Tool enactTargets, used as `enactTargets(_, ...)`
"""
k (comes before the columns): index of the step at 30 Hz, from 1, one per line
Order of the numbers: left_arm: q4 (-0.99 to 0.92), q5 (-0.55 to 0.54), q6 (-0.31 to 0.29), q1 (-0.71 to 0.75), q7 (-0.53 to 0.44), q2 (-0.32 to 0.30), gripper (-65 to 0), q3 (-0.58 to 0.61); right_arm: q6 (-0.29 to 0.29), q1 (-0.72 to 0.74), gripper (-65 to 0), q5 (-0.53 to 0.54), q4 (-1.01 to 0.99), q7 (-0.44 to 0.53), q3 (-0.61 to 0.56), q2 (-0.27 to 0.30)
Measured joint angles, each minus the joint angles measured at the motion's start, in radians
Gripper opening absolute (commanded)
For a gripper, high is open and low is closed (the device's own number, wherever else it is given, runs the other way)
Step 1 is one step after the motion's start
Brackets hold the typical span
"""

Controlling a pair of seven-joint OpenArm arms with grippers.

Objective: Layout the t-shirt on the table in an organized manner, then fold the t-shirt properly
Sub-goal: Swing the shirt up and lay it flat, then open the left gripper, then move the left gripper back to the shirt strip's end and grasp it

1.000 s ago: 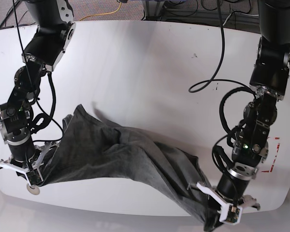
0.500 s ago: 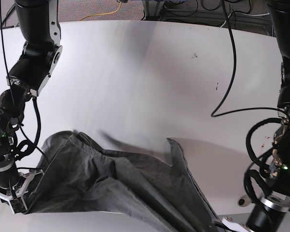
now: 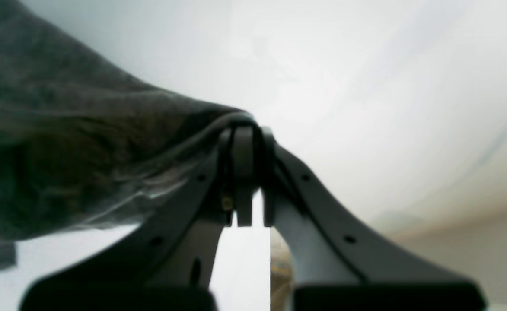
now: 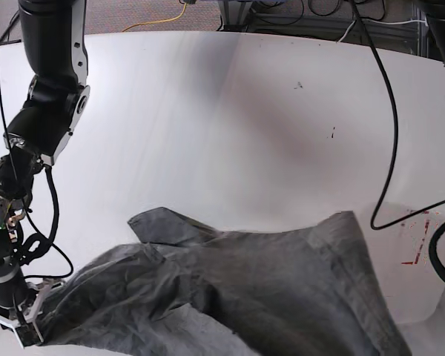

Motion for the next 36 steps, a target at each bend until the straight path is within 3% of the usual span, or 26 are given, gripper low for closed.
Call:
enactTargets(6, -0.038, -0.044, 0.005, -0.078, -0.019, -0.025, -55.4, -0.012, 0.006, 0.006, -65.0, 0.016, 0.001, 0.005, -0.008, 0.009)
enactTargets(19, -0.05, -0.062, -0.002, -0.023, 0.022, -0.02, -55.3, -0.016, 0.005, -0.011, -65.0, 0.014, 0.004, -0.002, -0.006, 0.014)
enactTargets(28, 0.004, -0.113, -0.005, 0.192, 0.019, -0.017, -54.9, -0.029, 0.0, -0.112, -65.0, 0.015, 0.048, -0.002, -0.006, 0.013)
enactTargets(32, 0.012, -0.145, -0.005, 0.323, 0.023, -0.003, -54.9, -0.021, 0.0, -0.145, -65.0, 0.001, 0.063, -0.004, 0.0, -0.013)
enactTargets(36, 0.005, -0.145, 0.005, 0.472, 0.031, 0.043, -52.2, -0.02, 0.0, -0.174, -65.0, 0.007, 0.064, -0.002, -0.001, -0.025)
